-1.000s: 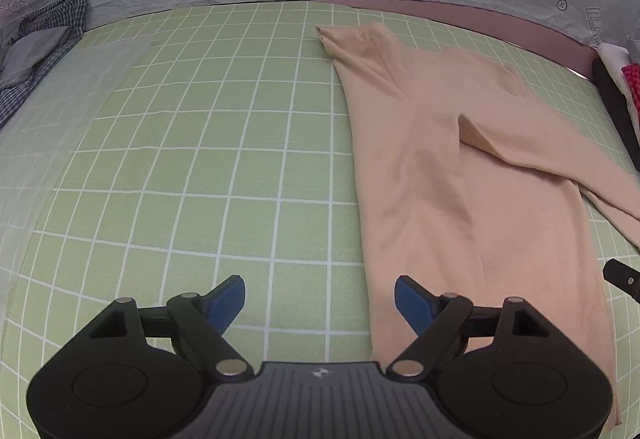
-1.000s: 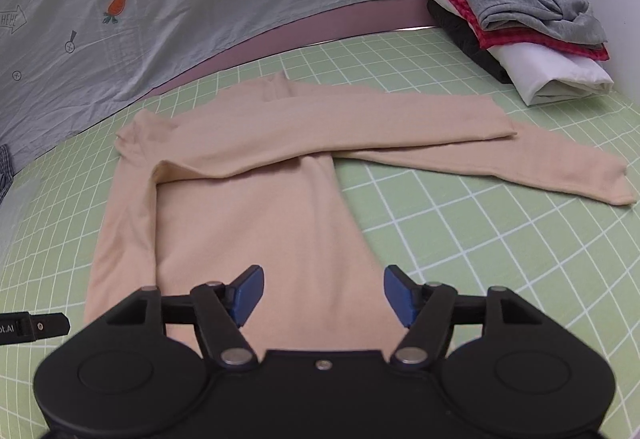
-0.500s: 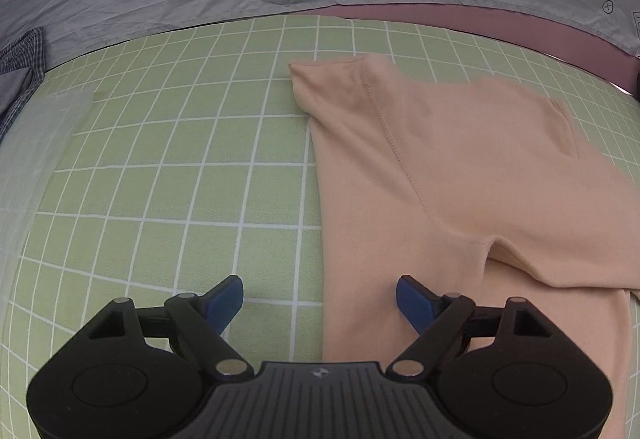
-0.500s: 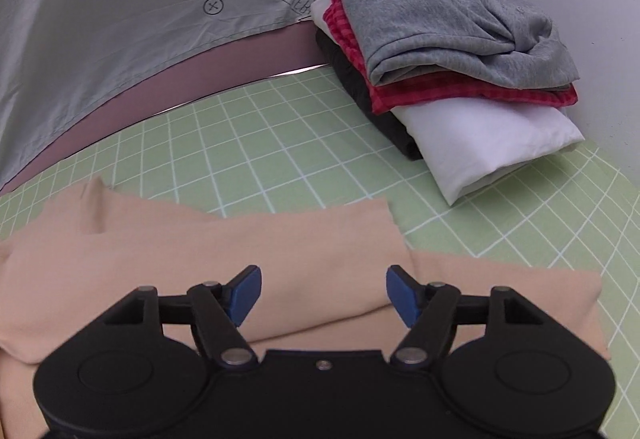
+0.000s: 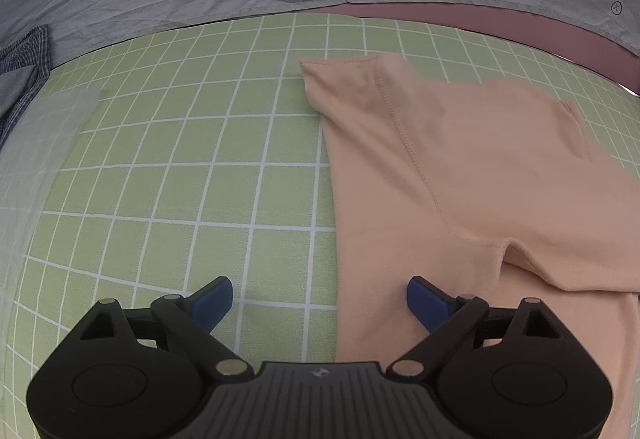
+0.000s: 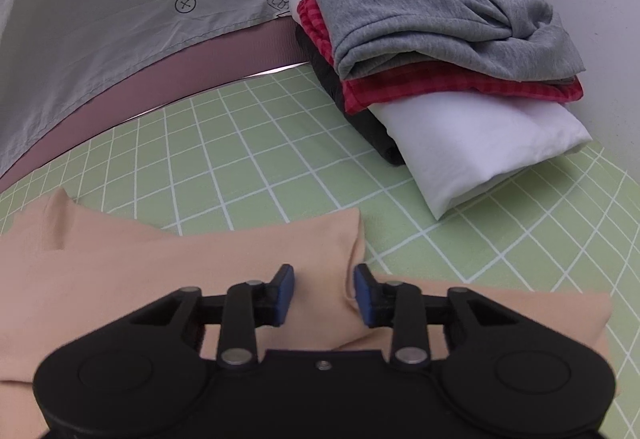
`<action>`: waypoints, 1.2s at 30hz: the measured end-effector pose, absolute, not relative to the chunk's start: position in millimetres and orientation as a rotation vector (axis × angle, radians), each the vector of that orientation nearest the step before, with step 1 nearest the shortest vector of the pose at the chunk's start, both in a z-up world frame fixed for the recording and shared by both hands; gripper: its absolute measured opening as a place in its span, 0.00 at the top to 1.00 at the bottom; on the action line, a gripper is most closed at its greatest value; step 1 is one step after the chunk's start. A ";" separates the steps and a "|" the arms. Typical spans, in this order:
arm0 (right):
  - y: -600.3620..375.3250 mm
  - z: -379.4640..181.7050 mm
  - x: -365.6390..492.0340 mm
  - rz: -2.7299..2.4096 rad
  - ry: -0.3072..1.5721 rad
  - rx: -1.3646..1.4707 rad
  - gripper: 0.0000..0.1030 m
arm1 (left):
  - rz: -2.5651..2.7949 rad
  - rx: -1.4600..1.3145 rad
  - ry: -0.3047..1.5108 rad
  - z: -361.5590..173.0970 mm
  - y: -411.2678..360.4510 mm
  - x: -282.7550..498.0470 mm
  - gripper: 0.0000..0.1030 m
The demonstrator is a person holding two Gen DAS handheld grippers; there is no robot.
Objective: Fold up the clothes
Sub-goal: 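Grasp the sleeve cuff with the right gripper and fold it across the shirt body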
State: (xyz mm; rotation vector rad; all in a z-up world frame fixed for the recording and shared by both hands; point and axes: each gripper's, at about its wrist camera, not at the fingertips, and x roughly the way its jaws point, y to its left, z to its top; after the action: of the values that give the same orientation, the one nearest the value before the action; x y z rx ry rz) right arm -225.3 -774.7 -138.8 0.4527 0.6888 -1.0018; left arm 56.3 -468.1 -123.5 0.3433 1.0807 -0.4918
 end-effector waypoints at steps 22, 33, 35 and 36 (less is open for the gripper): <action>-689.6 -107.7 -253.9 -0.909 0.669 0.390 0.75 | -0.478 0.297 1.098 -108.1 -399.9 1.0 0.09; -771.6 -133.8 -239.4 -1.036 0.701 0.424 0.73 | -0.437 0.371 1.135 -129.8 -437.8 31.3 0.09; -781.7 -141.0 -238.0 -1.040 0.710 0.444 0.73 | -0.438 0.372 1.135 -132.0 -440.0 32.7 0.06; -783.8 -143.3 -237.6 -1.034 0.710 0.450 0.73 | -0.439 0.373 1.135 -133.0 -441.1 33.5 0.05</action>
State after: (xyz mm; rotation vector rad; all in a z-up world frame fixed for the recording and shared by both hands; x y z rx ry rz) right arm -237.6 -783.8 -143.3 0.4496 0.7099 -1.0342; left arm 33.5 -441.1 -133.0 0.3725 1.1348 -0.4385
